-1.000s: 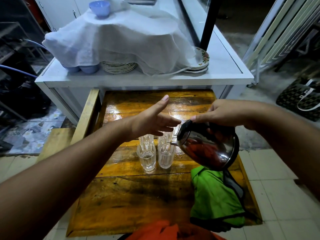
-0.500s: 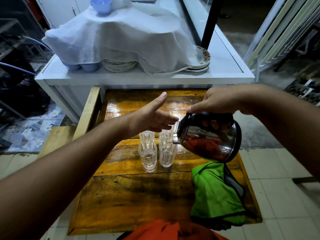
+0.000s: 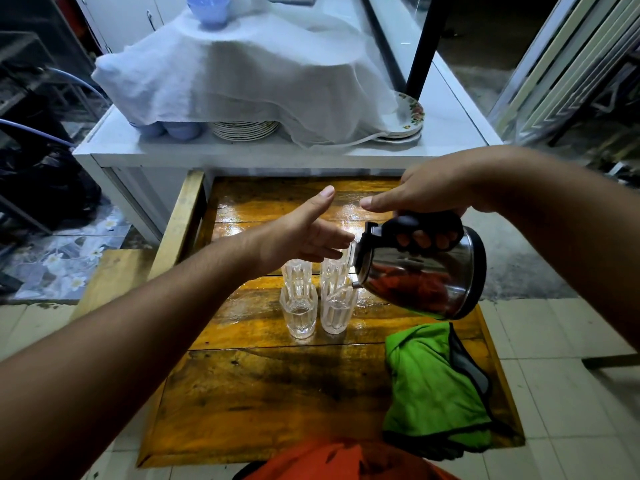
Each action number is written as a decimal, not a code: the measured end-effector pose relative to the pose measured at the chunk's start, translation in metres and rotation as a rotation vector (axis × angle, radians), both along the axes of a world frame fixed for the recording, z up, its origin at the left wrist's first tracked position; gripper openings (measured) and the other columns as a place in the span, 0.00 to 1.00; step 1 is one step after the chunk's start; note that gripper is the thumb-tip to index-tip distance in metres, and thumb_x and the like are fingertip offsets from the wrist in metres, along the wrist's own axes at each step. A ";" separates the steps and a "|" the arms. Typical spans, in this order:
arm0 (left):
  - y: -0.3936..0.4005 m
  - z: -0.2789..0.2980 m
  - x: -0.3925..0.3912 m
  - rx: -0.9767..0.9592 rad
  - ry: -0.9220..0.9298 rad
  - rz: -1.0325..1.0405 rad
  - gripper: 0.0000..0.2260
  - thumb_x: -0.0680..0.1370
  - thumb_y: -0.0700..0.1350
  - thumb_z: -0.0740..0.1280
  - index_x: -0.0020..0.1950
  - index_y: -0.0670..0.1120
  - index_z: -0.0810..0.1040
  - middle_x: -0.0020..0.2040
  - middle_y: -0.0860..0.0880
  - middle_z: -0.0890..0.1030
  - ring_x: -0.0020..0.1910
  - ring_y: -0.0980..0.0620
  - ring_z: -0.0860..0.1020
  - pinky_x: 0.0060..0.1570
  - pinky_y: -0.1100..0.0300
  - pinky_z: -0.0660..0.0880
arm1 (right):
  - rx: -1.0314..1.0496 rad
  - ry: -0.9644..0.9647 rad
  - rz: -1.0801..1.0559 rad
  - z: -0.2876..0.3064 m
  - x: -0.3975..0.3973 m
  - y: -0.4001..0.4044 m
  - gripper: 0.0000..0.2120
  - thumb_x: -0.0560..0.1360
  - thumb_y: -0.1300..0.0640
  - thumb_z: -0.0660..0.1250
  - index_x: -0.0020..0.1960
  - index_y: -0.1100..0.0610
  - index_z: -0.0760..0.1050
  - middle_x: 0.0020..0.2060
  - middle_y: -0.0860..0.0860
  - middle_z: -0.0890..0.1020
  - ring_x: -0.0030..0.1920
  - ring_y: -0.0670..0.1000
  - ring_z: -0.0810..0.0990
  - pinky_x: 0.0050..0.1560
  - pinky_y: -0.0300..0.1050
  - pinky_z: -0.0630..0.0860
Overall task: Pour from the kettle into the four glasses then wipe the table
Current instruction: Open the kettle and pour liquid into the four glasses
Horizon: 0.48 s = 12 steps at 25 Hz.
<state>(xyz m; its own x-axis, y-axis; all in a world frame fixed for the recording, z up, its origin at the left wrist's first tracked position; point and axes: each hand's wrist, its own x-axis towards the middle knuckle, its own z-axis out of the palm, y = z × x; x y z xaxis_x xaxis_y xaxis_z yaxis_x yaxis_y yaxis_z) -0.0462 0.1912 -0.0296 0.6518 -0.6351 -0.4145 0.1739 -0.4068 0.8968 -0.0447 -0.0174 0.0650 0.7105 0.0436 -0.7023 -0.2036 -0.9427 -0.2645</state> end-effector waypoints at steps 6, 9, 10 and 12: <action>0.007 -0.001 -0.001 -0.008 0.004 0.001 0.43 0.73 0.71 0.42 0.70 0.44 0.76 0.69 0.46 0.78 0.67 0.51 0.77 0.73 0.47 0.65 | 0.014 0.086 -0.016 0.001 0.005 0.009 0.39 0.75 0.27 0.53 0.43 0.63 0.81 0.25 0.54 0.79 0.25 0.52 0.77 0.31 0.40 0.73; 0.007 0.002 -0.003 -0.016 0.015 0.025 0.42 0.73 0.70 0.43 0.68 0.44 0.77 0.68 0.45 0.79 0.66 0.50 0.78 0.72 0.48 0.66 | 0.019 0.088 -0.005 0.004 0.005 0.013 0.42 0.74 0.26 0.50 0.43 0.63 0.81 0.26 0.54 0.79 0.24 0.52 0.76 0.31 0.41 0.72; 0.008 0.003 -0.004 -0.018 0.014 0.031 0.41 0.73 0.70 0.43 0.68 0.45 0.78 0.68 0.45 0.79 0.65 0.50 0.78 0.72 0.48 0.66 | 0.016 0.084 -0.005 0.005 0.006 0.014 0.42 0.74 0.25 0.49 0.43 0.63 0.81 0.26 0.54 0.79 0.24 0.52 0.77 0.31 0.41 0.72; 0.009 0.003 -0.005 -0.022 0.006 0.036 0.40 0.73 0.70 0.43 0.67 0.46 0.78 0.67 0.46 0.79 0.64 0.51 0.79 0.72 0.49 0.67 | 0.004 0.072 -0.002 0.009 0.006 0.017 0.43 0.74 0.25 0.48 0.44 0.64 0.82 0.27 0.55 0.80 0.24 0.52 0.77 0.31 0.41 0.73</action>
